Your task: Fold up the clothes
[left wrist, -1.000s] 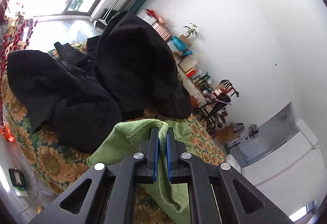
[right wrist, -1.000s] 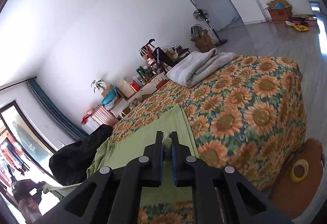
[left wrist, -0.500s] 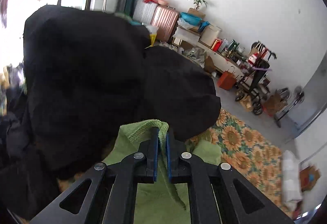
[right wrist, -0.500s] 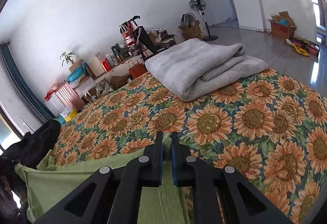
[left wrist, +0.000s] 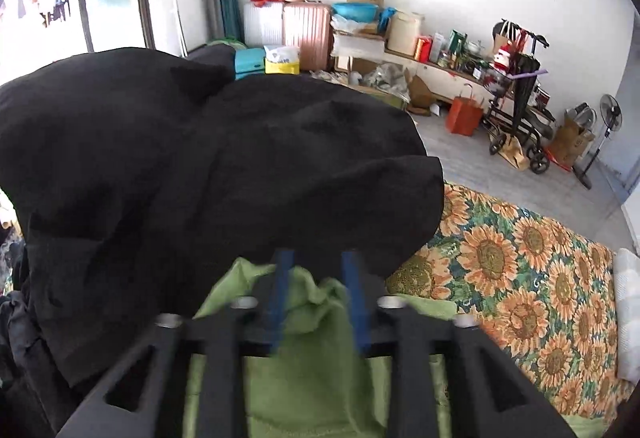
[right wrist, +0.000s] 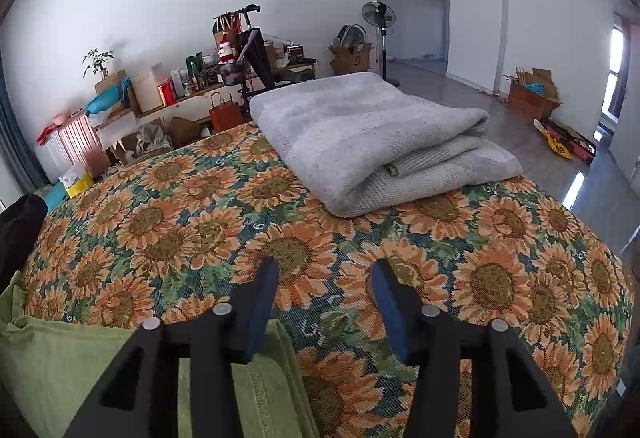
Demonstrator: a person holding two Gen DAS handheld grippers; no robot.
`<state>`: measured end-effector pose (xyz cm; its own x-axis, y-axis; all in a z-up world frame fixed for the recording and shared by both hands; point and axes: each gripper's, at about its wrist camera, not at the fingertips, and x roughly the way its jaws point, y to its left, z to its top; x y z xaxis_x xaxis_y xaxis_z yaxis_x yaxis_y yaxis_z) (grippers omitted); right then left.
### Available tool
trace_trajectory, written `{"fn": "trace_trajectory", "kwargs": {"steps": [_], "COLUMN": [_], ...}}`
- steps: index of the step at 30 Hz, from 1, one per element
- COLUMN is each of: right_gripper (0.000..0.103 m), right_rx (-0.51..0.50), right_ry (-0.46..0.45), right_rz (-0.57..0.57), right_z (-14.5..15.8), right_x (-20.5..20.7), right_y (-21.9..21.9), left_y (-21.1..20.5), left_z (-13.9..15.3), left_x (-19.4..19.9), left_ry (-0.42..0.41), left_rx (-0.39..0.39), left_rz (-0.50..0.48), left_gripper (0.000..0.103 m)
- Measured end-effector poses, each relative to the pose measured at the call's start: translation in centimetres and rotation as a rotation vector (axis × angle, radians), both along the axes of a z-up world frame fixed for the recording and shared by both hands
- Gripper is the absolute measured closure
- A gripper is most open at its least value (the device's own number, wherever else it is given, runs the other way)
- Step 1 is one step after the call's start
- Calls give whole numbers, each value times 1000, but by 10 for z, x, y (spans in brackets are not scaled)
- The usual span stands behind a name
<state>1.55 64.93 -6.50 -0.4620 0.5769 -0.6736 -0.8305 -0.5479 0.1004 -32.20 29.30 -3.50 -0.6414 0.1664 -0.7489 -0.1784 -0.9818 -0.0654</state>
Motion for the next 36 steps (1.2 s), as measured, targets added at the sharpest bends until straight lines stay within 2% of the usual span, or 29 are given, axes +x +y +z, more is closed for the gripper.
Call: {"fn": "trace_trajectory", "kwargs": {"steps": [1,3,5,7,8,10,12,15,16,20,23,26,30,34,36], "right_gripper": [51,49,49,44,41,38,39,39,39,40,40,39,42,42,47], "right_rx": [-31,-97,-180,-257,-277,-297,-326,-398,-431,-558,-570,-608,-631,-625,-626], "right_ry": [51,161,303,399,413,409,386,392,409,506,520,541,564,566,537], "right_rz": [-3,-1,45,90,97,110,140,150,142,98,70,11,-42,-68,-75], "right_z": [4,12,16,13,9,-2,-13,-26,-31,-50,-53,-56,-55,-53,-51], "right_x": [14,44,77,109,120,138,150,157,159,163,158,151,145,145,143], "right_y": [-1,-5,-22,-51,-66,-99,-128,-152,-157,-158,-157,-150,-146,-149,-149], "left_y": [-4,-21,-54,-86,-100,-114,-113,-103,-103,-123,-142,-145,-134,-117,-109], "left_z": [2,9,18,24,23,14,-5,-38,-48,-80,-93,-95,-96,-91,-87], "left_x": [0,1,23,50,71,112,149,183,190,206,211,212,210,208,206], "left_ry": [-6,-14,-40,-55,-54,-54,-76,-165,-209,-370,-393,-422,-427,-420,-411], "left_rx": [25,121,295,468,530,591,572,509,507,600,652,677,671,586,528], "left_rz": [-12,-25,-58,-97,-132,-198,-285,-339,-330,-204,-123,-105,-96,4,39], "left_gripper": [56,55,56,54,46,36,35,35,35,35,37,37,37,37,37]}}
